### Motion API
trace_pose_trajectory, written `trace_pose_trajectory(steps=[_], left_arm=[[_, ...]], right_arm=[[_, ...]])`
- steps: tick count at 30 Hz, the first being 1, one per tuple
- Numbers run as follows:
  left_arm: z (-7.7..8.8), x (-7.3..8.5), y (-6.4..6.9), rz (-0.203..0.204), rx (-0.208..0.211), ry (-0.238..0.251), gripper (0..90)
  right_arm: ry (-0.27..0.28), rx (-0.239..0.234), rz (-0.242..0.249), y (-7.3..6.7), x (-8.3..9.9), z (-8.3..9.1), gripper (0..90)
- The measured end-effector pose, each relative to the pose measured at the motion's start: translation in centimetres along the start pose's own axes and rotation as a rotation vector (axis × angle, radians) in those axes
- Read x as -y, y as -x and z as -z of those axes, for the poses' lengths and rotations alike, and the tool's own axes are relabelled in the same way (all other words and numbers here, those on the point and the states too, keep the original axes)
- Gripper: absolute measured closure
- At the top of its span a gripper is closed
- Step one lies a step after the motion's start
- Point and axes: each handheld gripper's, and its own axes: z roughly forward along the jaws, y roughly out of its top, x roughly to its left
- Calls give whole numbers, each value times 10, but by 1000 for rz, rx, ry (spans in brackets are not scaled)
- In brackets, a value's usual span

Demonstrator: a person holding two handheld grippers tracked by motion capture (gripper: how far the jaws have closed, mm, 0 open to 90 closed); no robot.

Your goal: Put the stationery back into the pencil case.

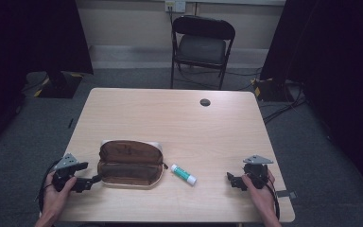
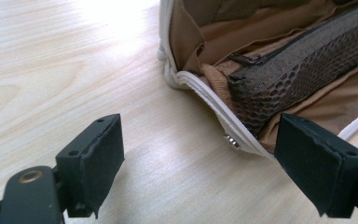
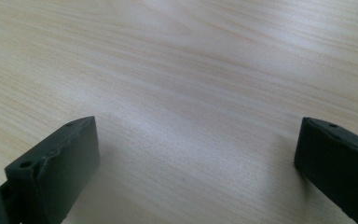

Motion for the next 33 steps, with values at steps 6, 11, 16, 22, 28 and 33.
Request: trace_pose_trajectory(steps=[6,11,16,22,28,33], left_arm=[[8,7,-12,62,-49,17,165],[3,15,-16,52,-127,-23,178],[-4,10,-16,-8,-175,-63,157],[-9,6,-21,5,-179,-80,73],[-11,5,-19,40,-213,-75,50],[-17,1,-19,62,-231,-86,1]], right_arm=[[0,0,0,0,0,0,0],[14,-4,4,-4,-2,1,130],[57,-29,23,-16,-11,4,163],[100,-131,119,-44,-24,9,222],[152,-223,193,-72,-37,14,275],[155,-298,229,-95,-57,8,333]])
